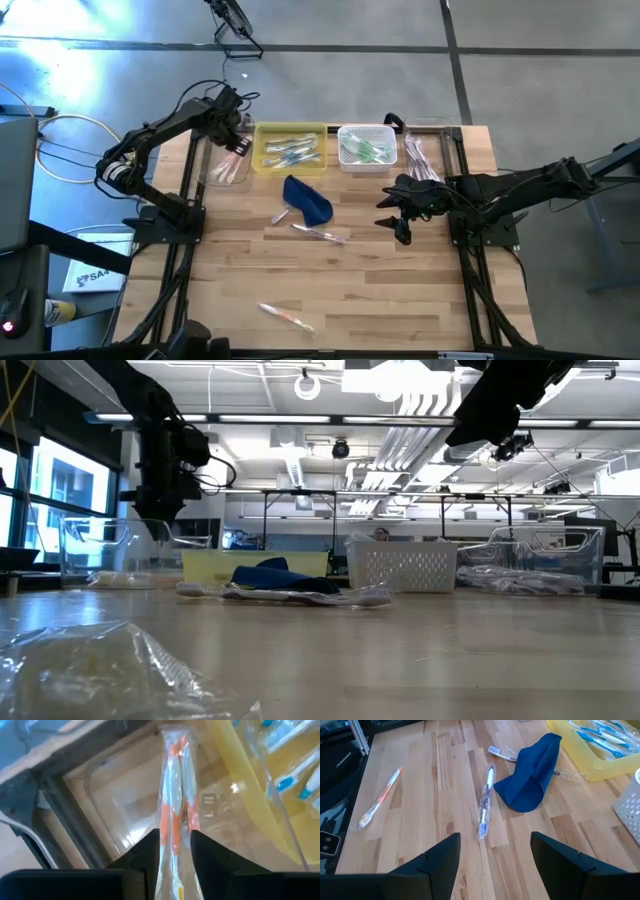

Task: Pick & Place Toothbrushes
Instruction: Put the violet toothbrush into the right transparent bin

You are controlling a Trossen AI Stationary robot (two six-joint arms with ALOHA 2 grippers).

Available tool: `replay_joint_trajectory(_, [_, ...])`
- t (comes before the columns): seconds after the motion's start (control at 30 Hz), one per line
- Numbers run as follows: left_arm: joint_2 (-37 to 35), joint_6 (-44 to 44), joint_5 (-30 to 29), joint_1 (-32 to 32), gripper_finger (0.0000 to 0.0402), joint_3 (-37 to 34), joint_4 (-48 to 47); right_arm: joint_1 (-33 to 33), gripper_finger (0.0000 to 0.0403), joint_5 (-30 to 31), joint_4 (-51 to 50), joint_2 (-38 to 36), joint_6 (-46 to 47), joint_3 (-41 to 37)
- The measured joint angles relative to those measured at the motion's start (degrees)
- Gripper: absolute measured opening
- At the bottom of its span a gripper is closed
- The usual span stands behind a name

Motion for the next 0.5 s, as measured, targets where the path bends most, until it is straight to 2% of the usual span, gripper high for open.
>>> replay_joint_trajectory(0.5, [0.0, -0.2, -0.1, 0.0, 0.0113, 0.0, 8.4, 0.0, 0.0234, 0.0, 0.0, 0.0, 0.0, 0.0])
